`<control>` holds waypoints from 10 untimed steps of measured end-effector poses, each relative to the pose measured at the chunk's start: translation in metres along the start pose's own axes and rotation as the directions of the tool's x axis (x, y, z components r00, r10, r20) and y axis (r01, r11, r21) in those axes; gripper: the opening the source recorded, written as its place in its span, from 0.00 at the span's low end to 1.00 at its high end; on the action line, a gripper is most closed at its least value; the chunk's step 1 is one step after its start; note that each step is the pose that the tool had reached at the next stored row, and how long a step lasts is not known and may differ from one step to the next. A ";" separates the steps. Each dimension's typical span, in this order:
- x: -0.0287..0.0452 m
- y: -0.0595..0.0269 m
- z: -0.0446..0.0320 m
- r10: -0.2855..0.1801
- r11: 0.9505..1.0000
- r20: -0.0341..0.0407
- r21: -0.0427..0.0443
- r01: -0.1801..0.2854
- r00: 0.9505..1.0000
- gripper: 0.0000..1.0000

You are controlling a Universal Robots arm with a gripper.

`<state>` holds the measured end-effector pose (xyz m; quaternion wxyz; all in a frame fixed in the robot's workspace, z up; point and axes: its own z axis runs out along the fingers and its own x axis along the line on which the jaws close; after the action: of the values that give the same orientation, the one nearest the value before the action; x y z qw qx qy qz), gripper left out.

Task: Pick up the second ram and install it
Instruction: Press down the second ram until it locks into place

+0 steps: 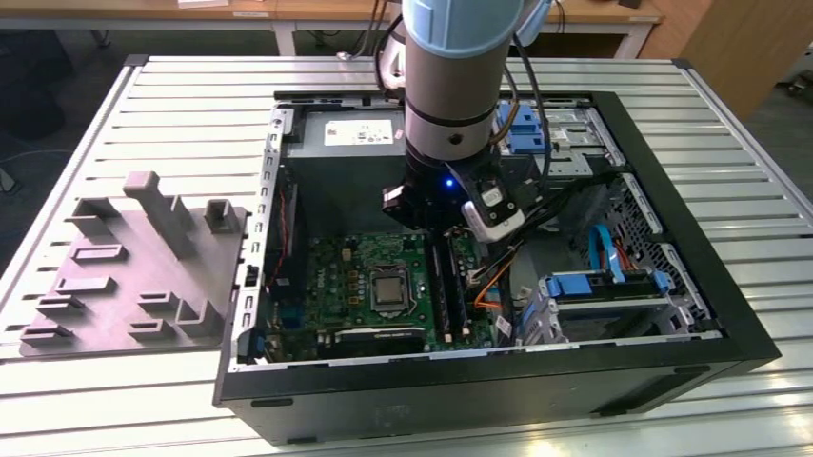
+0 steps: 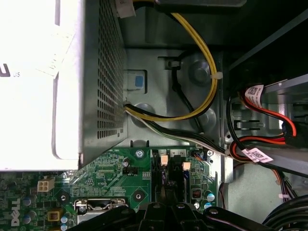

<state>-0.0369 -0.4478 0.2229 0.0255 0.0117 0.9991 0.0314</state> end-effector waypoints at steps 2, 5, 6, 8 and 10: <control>0.0001 -0.0001 0.0011 0.000 1.000 0.000 0.000 0.000 1.000 0.10; 0.0001 -0.0001 0.0011 0.000 1.000 0.000 0.000 0.000 1.000 0.10; 0.0001 -0.0001 0.0011 0.000 1.000 0.000 0.000 0.000 1.000 0.10; 0.0002 -0.0002 0.0022 0.000 1.000 0.000 -0.001 0.000 1.000 0.10; 0.0002 -0.0002 0.0022 0.000 1.000 0.000 -0.001 0.000 1.000 0.10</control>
<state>-0.0369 -0.4478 0.2207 0.0254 0.0117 0.9991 0.0317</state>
